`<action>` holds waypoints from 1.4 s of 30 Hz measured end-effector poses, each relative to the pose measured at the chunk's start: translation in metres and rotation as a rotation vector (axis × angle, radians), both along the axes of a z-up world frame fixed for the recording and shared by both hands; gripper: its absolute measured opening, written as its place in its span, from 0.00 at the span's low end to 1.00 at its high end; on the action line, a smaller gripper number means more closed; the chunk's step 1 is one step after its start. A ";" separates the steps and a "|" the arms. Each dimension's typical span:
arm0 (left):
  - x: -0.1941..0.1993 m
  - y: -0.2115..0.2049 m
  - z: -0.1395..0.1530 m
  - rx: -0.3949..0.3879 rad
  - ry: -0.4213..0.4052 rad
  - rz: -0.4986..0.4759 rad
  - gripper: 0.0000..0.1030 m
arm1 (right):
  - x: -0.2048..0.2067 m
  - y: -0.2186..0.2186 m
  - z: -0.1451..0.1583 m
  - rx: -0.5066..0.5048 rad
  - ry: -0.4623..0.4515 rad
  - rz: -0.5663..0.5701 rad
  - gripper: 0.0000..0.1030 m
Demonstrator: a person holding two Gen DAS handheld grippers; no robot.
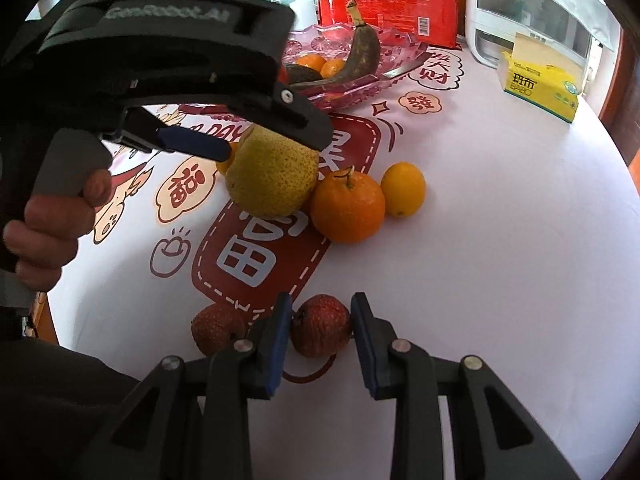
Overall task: Organize fruits
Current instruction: 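Close the right tool on the lychee while the left tool grasps the pear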
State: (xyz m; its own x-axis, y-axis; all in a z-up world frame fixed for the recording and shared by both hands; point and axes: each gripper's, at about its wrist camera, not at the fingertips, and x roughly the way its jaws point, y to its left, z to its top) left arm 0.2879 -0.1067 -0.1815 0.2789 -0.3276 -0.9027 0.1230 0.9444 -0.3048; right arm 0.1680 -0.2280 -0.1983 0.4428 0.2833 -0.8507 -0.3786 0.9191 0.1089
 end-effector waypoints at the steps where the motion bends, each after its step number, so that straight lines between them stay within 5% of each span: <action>1: 0.001 -0.002 0.000 0.016 -0.009 0.000 0.90 | 0.000 0.000 0.000 0.002 -0.001 0.004 0.29; 18: 0.007 -0.029 -0.006 0.141 -0.061 -0.039 0.69 | -0.002 -0.005 0.001 -0.008 -0.005 -0.003 0.29; 42: -0.041 -0.001 0.005 0.138 -0.089 -0.008 0.66 | -0.008 -0.008 0.006 0.014 -0.005 -0.018 0.29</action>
State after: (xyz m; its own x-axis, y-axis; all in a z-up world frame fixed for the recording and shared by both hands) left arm 0.2473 -0.1080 -0.1765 0.3573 -0.2048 -0.9113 0.1518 0.9754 -0.1597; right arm 0.1598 -0.2359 -0.1923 0.4525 0.2870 -0.8443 -0.3627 0.9242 0.1197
